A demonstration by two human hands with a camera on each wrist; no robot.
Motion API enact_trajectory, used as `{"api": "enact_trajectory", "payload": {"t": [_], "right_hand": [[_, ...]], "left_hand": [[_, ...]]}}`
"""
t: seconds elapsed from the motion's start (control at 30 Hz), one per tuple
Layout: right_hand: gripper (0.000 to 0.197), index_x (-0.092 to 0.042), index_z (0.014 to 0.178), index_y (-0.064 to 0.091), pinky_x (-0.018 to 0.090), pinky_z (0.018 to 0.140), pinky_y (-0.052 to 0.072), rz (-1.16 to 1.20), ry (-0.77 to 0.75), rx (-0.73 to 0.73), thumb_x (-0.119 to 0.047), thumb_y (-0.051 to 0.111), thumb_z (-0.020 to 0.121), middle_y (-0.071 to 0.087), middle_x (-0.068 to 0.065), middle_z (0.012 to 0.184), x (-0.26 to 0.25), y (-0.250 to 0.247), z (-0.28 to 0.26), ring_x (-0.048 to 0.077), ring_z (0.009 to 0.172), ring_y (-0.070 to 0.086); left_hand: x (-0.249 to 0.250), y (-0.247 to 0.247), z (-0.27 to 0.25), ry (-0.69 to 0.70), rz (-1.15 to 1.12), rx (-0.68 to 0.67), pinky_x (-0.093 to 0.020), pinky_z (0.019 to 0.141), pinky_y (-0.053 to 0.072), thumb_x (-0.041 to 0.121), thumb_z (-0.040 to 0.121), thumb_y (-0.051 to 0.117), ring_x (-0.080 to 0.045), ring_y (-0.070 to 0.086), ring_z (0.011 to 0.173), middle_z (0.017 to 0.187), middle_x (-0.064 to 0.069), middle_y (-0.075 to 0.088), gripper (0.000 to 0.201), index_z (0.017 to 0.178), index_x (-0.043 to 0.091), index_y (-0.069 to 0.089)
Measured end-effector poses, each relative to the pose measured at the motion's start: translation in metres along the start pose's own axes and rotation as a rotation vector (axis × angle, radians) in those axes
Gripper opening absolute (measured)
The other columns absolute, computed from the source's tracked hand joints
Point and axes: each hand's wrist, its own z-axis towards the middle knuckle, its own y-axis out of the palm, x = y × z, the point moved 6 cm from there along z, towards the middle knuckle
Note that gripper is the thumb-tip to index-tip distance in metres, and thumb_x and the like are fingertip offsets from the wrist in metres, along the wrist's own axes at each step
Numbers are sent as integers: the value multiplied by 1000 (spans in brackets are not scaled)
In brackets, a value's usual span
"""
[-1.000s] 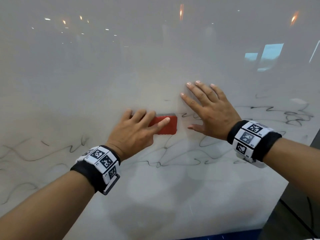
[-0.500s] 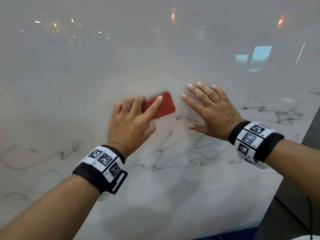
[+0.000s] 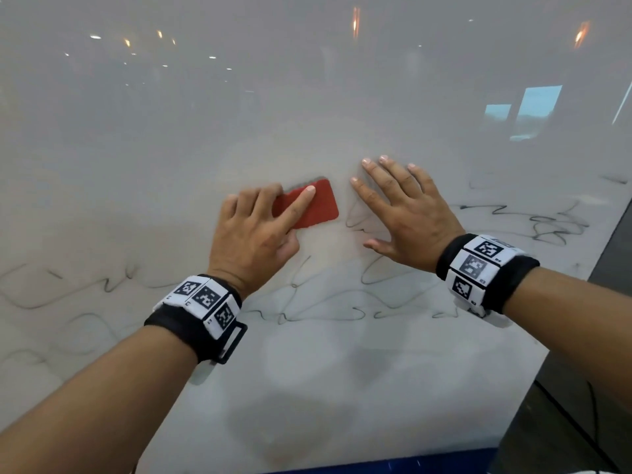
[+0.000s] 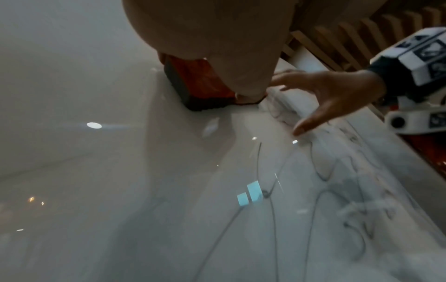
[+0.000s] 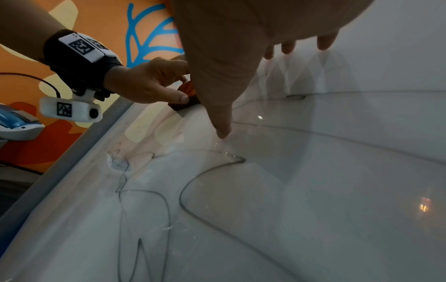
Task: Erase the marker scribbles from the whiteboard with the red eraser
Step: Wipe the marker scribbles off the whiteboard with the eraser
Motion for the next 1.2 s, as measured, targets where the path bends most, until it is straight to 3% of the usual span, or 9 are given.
{"api": "enact_trajectory", "payload": {"t": [0.2, 0.37, 0.43, 0.63, 0.83, 0.9, 1.03, 1.07, 1.2], "right_hand": [[100, -14, 154, 29, 56, 114, 27, 19, 6, -12, -55, 73, 74, 22, 15, 161, -2, 4, 0, 36, 147, 24], [101, -14, 154, 28, 55, 113, 29, 5, 16, -42, -55, 73, 73, 22, 14, 161, 3, 8, -1, 34, 147, 24], [101, -14, 154, 28, 55, 114, 28, 6, 26, -51, -55, 74, 73, 22, 14, 161, 8, 10, -5, 34, 147, 25], [101, -13, 153, 29, 55, 113, 29, 4, 35, -58, -56, 73, 73, 24, 15, 160, 23, 17, -18, 34, 146, 26], [101, -12, 153, 28, 54, 114, 28, 14, 41, -41, -56, 72, 74, 23, 14, 161, 28, 18, -22, 33, 146, 26], [102, -11, 153, 27, 54, 115, 27, 18, 41, -35, -56, 72, 74, 23, 14, 161, 29, 18, -22, 33, 147, 26], [104, -7, 153, 26, 53, 114, 28, 24, 23, -33, -53, 73, 73, 23, 14, 161, 31, 18, -23, 32, 146, 26], [105, -7, 153, 26, 53, 114, 28, 28, 20, -33, -53, 74, 72, 23, 14, 161, 32, 19, -23, 32, 146, 27], [110, -7, 153, 26, 53, 114, 29, 55, 17, -34, -56, 76, 69, 25, 13, 160, 33, 17, -22, 32, 146, 27]], "left_hand": [[25, 10, -5, 347, 12, -32, -44, 77, 46, 23, 79, 56, -32, 56, 93, 114, -9, 61, 59, 138, 27, 54], [1, 3, 8, -158, -59, -29, -44, 80, 41, 34, 79, 59, -32, 46, 102, 120, -8, 53, 68, 145, 32, 45], [5, 4, 6, -227, -83, -23, -44, 79, 42, 34, 80, 57, -31, 44, 101, 119, -8, 54, 66, 145, 30, 46], [57, 31, -13, 375, -4, -84, -44, 77, 45, 22, 76, 59, -32, 56, 93, 115, -9, 60, 61, 137, 29, 54], [43, 19, 13, -44, -36, -22, -45, 81, 40, 35, 80, 58, -32, 47, 99, 118, -8, 56, 65, 144, 31, 47], [49, 19, 18, -77, -43, -18, -45, 81, 39, 34, 80, 56, -32, 48, 100, 120, -8, 56, 64, 143, 30, 48], [87, 34, 7, 401, -45, -64, -44, 76, 44, 20, 81, 55, -31, 55, 94, 115, -6, 60, 55, 136, 28, 55], [86, 33, 8, 418, -41, -68, -44, 76, 44, 20, 82, 54, -31, 55, 93, 115, -5, 61, 54, 135, 28, 56], [59, 15, 39, -22, -78, -19, -44, 78, 42, 30, 79, 61, -32, 51, 102, 121, -5, 57, 62, 140, 31, 51]]}}
